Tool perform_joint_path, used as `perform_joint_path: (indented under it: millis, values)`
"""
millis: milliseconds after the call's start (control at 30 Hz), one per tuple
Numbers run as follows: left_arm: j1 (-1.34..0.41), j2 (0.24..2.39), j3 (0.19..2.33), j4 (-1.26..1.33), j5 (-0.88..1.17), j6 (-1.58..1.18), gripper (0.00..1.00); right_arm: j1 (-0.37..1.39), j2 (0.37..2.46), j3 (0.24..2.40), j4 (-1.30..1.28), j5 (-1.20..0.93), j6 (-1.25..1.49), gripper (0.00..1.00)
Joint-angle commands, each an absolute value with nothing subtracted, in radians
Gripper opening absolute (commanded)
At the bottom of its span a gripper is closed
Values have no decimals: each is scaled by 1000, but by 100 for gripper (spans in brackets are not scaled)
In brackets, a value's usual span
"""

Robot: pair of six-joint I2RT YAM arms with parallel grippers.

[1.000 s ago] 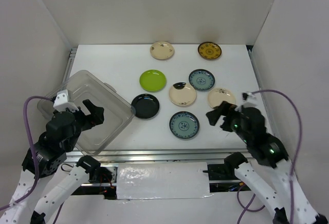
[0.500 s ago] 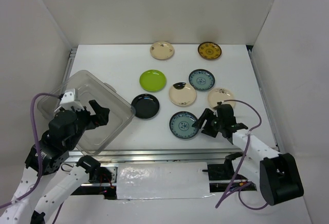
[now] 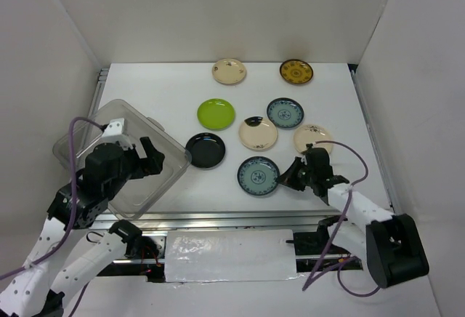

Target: Place the plates into the plastic bin on the countertop

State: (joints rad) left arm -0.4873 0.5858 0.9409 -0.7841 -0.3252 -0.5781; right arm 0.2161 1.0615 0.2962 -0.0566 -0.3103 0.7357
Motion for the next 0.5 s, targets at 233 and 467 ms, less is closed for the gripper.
perform_joint_path:
  millis: [233, 467]
  values:
    - [-494, 926, 994, -503, 418, -581, 99, 422, 647, 526, -367, -330, 735, 0]
    - [-497, 991, 947, -341, 583, -637, 99, 468, 675, 546, -196, -502, 796, 0]
